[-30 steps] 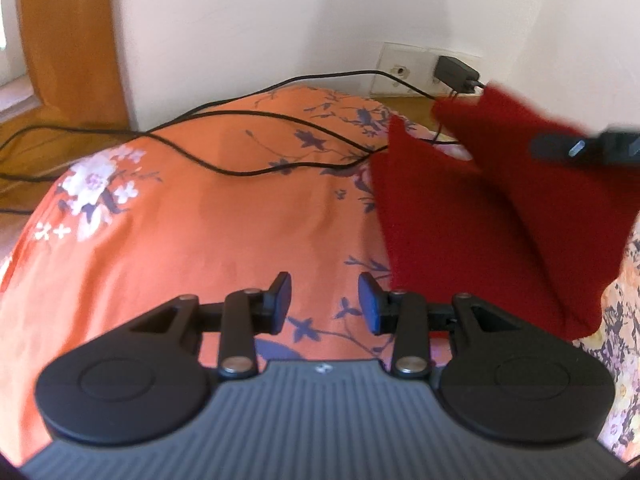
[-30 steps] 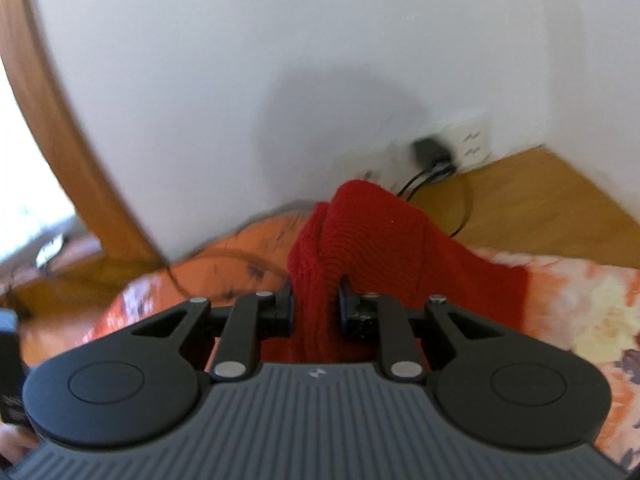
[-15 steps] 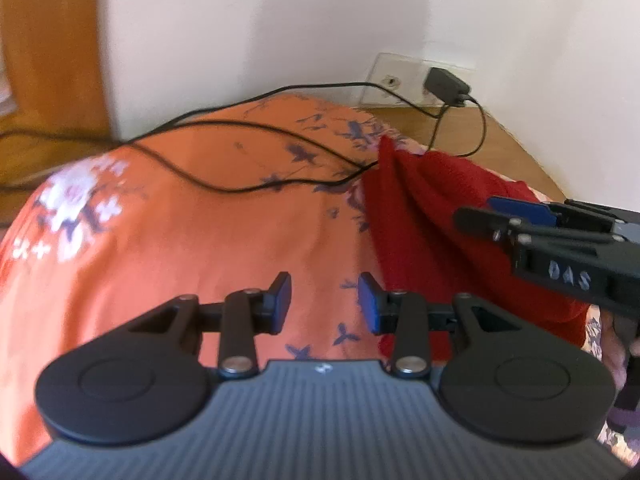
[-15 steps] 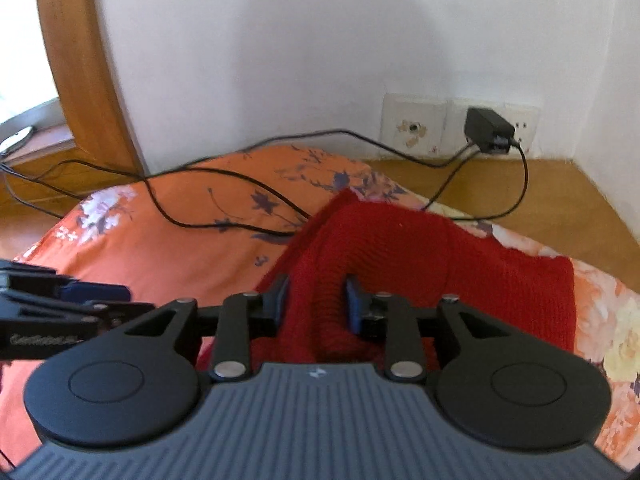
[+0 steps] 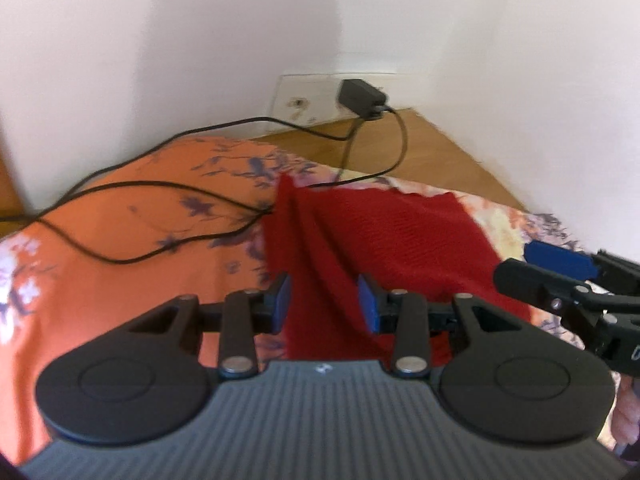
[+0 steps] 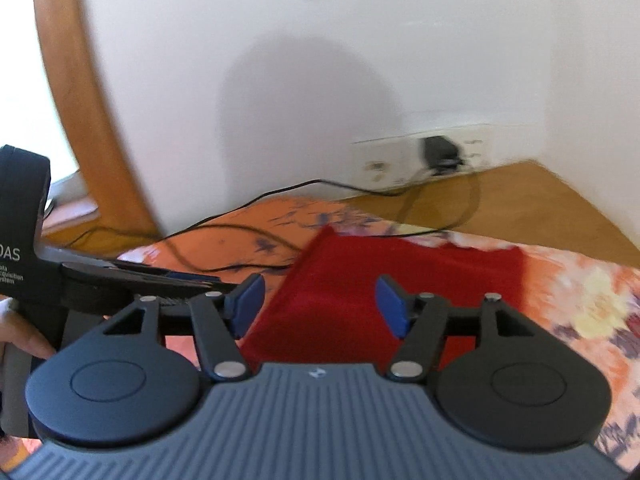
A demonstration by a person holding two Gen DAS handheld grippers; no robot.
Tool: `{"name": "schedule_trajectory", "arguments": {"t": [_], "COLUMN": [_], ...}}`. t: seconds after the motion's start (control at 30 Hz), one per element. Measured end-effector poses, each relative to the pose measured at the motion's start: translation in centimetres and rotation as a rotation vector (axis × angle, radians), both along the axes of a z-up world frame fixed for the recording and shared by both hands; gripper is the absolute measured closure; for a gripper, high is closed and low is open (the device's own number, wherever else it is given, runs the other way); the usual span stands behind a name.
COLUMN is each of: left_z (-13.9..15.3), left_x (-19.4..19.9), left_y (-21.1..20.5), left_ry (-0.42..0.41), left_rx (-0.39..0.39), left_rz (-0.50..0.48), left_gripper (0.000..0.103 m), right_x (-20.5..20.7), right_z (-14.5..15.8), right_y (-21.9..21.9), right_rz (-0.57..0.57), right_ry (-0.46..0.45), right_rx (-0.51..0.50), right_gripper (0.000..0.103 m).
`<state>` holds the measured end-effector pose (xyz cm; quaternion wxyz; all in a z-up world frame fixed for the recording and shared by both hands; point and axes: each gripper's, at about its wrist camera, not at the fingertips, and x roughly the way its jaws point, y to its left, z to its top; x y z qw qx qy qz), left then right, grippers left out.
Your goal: Fold small clothes
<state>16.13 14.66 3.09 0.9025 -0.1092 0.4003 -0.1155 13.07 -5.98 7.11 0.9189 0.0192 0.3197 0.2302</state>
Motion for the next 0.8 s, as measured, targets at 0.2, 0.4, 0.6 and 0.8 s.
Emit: {"name": "schedule_trajectory", "arguments": {"t": [0.2,0.4,0.6,0.8], "left_z": [0.5,0.2,-1.5,-2.4], "left_x": [1.1,2.5,3.8,3.6], "left_y": [-2.2,-2.8,-4.1,-5.2], "left_ry": [-0.002,0.039,0.096,0.073], "left_rx": [0.017,-0.041,-0.015,0.041], "left_rz": [0.002,0.024,0.048,0.012], "left_gripper": [0.043,0.043,0.043,0.044], "right_x": [0.9,2.3,3.5,4.2], "right_z": [-0.9,-3.7,-7.3,-8.3], "right_y": [-6.7,-12.1,-12.8,-12.3], "right_rz": [-0.175,-0.310,-0.301,-0.245], "right_ry": [0.042,0.113,0.182,0.198], "right_rx": [0.064,0.108,0.106,0.173], "right_gripper": [0.028,0.028,0.028,0.028]}}
